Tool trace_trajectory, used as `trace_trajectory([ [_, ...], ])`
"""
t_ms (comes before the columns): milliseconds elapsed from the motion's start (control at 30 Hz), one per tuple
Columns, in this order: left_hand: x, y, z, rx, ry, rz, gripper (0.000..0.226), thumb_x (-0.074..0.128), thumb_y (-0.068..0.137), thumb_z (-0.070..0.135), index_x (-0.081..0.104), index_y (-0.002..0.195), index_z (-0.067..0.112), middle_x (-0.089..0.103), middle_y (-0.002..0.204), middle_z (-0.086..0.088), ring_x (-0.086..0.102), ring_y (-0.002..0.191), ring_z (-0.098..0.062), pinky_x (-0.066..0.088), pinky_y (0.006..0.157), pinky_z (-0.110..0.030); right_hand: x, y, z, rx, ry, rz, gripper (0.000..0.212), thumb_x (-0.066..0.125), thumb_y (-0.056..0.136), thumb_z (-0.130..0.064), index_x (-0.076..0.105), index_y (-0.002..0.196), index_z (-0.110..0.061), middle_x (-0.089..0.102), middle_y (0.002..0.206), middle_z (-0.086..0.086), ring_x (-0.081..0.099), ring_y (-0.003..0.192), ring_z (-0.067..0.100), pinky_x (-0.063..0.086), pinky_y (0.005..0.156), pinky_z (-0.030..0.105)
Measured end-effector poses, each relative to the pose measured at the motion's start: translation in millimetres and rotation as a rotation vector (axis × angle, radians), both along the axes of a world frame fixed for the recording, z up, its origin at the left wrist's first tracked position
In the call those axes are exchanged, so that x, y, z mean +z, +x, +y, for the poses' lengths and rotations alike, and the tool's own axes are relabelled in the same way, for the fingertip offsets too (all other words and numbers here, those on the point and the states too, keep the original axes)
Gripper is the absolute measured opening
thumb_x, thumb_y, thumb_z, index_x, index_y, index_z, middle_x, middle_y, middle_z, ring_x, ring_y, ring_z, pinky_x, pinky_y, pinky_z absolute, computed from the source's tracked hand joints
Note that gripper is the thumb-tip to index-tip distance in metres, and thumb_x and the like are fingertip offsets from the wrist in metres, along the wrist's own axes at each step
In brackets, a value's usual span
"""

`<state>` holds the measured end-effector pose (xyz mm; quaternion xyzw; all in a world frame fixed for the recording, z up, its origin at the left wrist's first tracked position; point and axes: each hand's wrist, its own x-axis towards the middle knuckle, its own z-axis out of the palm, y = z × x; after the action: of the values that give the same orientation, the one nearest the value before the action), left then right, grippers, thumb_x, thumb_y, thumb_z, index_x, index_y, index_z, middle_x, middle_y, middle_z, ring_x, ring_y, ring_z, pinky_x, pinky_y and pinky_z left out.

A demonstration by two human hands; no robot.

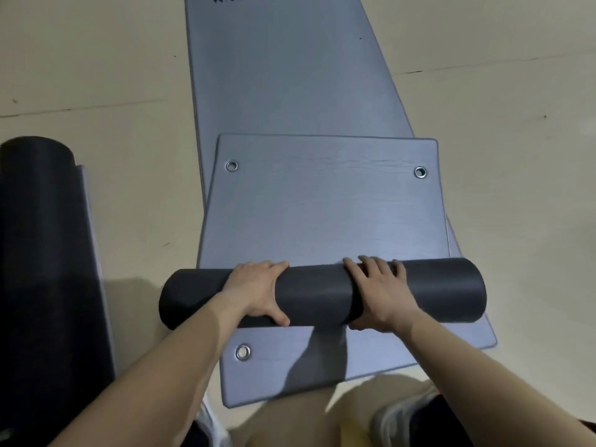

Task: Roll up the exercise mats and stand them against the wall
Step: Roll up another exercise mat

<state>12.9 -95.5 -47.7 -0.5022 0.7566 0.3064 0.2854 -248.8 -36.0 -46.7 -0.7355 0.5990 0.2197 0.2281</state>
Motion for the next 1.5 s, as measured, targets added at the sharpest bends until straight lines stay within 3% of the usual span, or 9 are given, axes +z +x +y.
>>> trace_trajectory([
  [133,11,-3,-21,0.075,0.093,0.019,0.124,0.085,0.042,0.074,0.034,0.149,0.037,0.058,0.137,0.005,0.058,0.120,-0.025,0.048,0.100,-0.043,3,9,38,-0.003,-0.020,0.100,0.149,0.081,0.068,-0.071,-0.030,0.157,-0.025,-0.019,0.170,0.015,-0.016,0.157,0.041,-0.002,0.119,0.070],
  [267,13,3,30,0.231,-0.483,0.125,0.087,0.075,0.071,0.068,0.050,0.144,0.028,0.055,0.142,-0.001,0.052,0.129,-0.030,0.038,0.109,-0.044,3,3,-19,-0.071,0.035,-0.015,0.151,0.084,0.056,-0.076,-0.014,0.161,-0.031,0.000,0.171,0.010,-0.005,0.158,0.033,0.002,0.122,0.070],
  [467,-11,-4,20,0.120,-0.408,-0.029,0.134,0.065,0.067,0.083,-0.011,0.160,0.024,-0.013,0.170,-0.006,-0.016,0.154,-0.035,-0.006,0.123,-0.053,8,2,-77,-0.122,-0.002,-0.031,0.146,0.083,0.051,-0.080,0.001,0.162,-0.033,0.010,0.169,0.011,0.003,0.157,0.035,0.004,0.122,0.067],
  [667,-19,-1,-82,0.113,-0.367,0.098,0.133,0.066,0.059,0.087,0.002,0.161,0.031,0.011,0.169,0.004,0.005,0.156,-0.027,0.002,0.126,-0.047,-19,-13,-94,0.044,-0.344,0.053,0.130,0.087,0.043,-0.067,0.028,0.152,-0.029,0.050,0.142,0.009,0.049,0.130,0.035,0.035,0.107,0.057],
  [900,-18,-12,-116,-0.060,-0.476,0.013,0.128,0.067,0.040,0.087,0.028,0.147,0.028,0.050,0.141,0.003,0.054,0.120,-0.029,0.040,0.103,-0.048,10,-12,-179,0.017,-0.003,0.025,0.117,0.078,0.036,-0.084,0.038,0.139,-0.042,0.059,0.116,-0.004,0.062,0.105,0.026,0.052,0.090,0.041],
  [1133,-4,-3,-39,-0.119,-0.234,-0.022,0.125,0.071,0.040,0.085,0.031,0.144,0.029,0.055,0.132,0.000,0.057,0.114,-0.031,0.045,0.099,-0.048,19,-2,-98,0.029,0.190,-0.023,0.115,0.082,0.040,-0.077,0.038,0.141,-0.045,0.060,0.122,-0.008,0.062,0.112,0.023,0.050,0.100,0.044],
  [1233,1,-5,-22,-0.148,-0.196,-0.034,0.123,0.076,0.042,0.081,0.032,0.144,0.028,0.056,0.131,0.000,0.057,0.114,-0.031,0.046,0.096,-0.045,15,-1,-43,0.047,0.026,-0.008,0.132,0.079,0.053,-0.079,0.015,0.159,-0.034,0.043,0.154,0.004,0.041,0.143,0.029,0.025,0.121,0.055],
  [1400,13,-8,-55,-0.005,0.007,0.033,0.129,0.084,0.044,0.075,0.030,0.153,0.031,0.054,0.143,0.003,0.055,0.126,-0.026,0.045,0.104,-0.044,4,10,21,0.013,-0.099,0.076,0.156,0.084,0.060,-0.073,-0.030,0.156,-0.024,-0.015,0.170,0.022,-0.013,0.157,0.043,-0.002,0.118,0.070],
  [1500,14,-1,-29,0.133,-0.288,0.087,0.107,0.072,0.069,0.074,0.028,0.156,0.030,0.042,0.157,0.004,0.038,0.143,-0.025,0.026,0.119,-0.045,6,6,-23,-0.010,-0.055,0.048,0.150,0.079,0.065,-0.076,-0.031,0.156,-0.027,-0.018,0.170,0.015,-0.017,0.157,0.037,-0.001,0.122,0.067],
])
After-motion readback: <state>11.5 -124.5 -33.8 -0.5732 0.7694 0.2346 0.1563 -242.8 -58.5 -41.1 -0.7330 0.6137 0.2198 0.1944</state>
